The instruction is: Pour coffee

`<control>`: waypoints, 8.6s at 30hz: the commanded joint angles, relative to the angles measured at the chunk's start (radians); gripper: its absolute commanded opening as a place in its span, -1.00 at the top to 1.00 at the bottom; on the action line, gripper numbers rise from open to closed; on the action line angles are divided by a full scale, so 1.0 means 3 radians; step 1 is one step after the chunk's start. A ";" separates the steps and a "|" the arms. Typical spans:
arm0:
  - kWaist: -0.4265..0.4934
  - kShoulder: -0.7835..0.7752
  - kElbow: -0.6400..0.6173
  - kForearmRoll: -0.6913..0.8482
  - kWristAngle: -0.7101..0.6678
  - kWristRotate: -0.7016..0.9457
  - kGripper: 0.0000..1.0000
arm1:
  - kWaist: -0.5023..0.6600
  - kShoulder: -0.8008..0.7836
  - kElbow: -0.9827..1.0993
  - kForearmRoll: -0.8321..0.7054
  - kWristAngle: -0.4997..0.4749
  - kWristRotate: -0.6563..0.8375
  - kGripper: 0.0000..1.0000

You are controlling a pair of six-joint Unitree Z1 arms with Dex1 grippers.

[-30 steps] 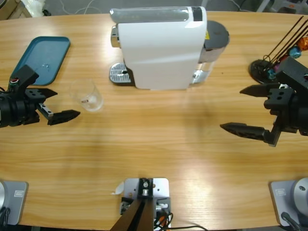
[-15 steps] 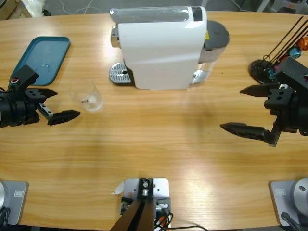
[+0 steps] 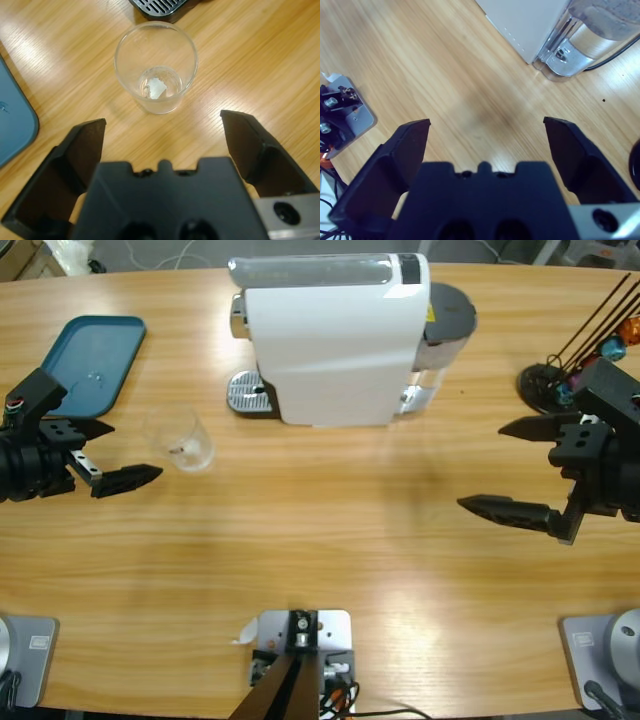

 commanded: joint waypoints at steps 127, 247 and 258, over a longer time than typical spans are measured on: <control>0.1146 0.1555 -0.1347 -0.1559 -0.2720 -0.3078 -0.78 | 0.0039 0.0053 0.0085 -0.0019 0.0121 -0.0078 -1.00; 0.0122 -0.0771 -0.0685 0.0697 -0.0458 -0.0537 -0.88 | 0.0039 -0.0405 0.0209 -0.0174 0.0094 -0.0021 -1.00; 0.0122 -0.0523 -0.0593 0.0670 -0.0359 -0.0450 -0.92 | 0.0039 -0.0058 -0.0088 0.0095 -0.0012 0.0217 -1.00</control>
